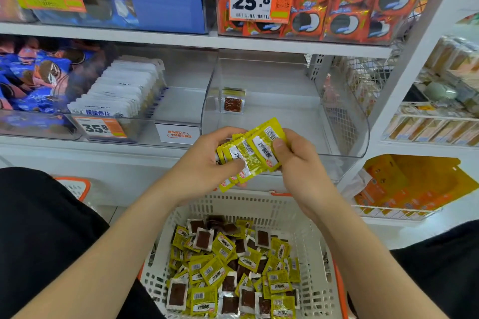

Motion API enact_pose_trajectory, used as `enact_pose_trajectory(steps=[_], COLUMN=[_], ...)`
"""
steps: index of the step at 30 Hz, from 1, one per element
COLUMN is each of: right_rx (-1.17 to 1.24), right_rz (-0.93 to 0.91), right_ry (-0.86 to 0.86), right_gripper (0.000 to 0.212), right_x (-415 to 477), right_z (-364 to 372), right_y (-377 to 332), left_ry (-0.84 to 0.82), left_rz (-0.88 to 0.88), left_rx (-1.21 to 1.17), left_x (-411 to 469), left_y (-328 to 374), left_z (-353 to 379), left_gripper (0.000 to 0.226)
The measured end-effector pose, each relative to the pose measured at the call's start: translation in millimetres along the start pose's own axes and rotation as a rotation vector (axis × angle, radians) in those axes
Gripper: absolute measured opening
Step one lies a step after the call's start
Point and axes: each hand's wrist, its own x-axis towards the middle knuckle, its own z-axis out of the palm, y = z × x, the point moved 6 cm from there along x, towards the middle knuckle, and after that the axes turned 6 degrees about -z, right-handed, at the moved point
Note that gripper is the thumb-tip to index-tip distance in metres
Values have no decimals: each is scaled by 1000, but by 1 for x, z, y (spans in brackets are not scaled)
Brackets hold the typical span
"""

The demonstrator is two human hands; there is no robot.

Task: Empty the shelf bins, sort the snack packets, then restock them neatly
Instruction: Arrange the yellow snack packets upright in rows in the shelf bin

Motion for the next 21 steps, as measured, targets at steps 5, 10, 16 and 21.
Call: enact_pose_trajectory(steps=[5, 10, 16, 21], right_rx=[320, -156, -78, 116], right_rz=[38, -96, -43, 71], right_ry=[57, -9, 38, 299], right_gripper=[31, 21, 21, 21], right_x=[-1, -3, 0, -4], right_z=[-6, 12, 5, -8], right_y=[-7, -10, -5, 1], left_ry=[117, 139, 177, 159], left_rz=[4, 80, 17, 10], left_rx=[-19, -20, -87, -184], left_x=[4, 9, 7, 5], left_y=[1, 7, 1, -1], left_z=[-2, 1, -2, 5], left_gripper=[45, 45, 36, 40])
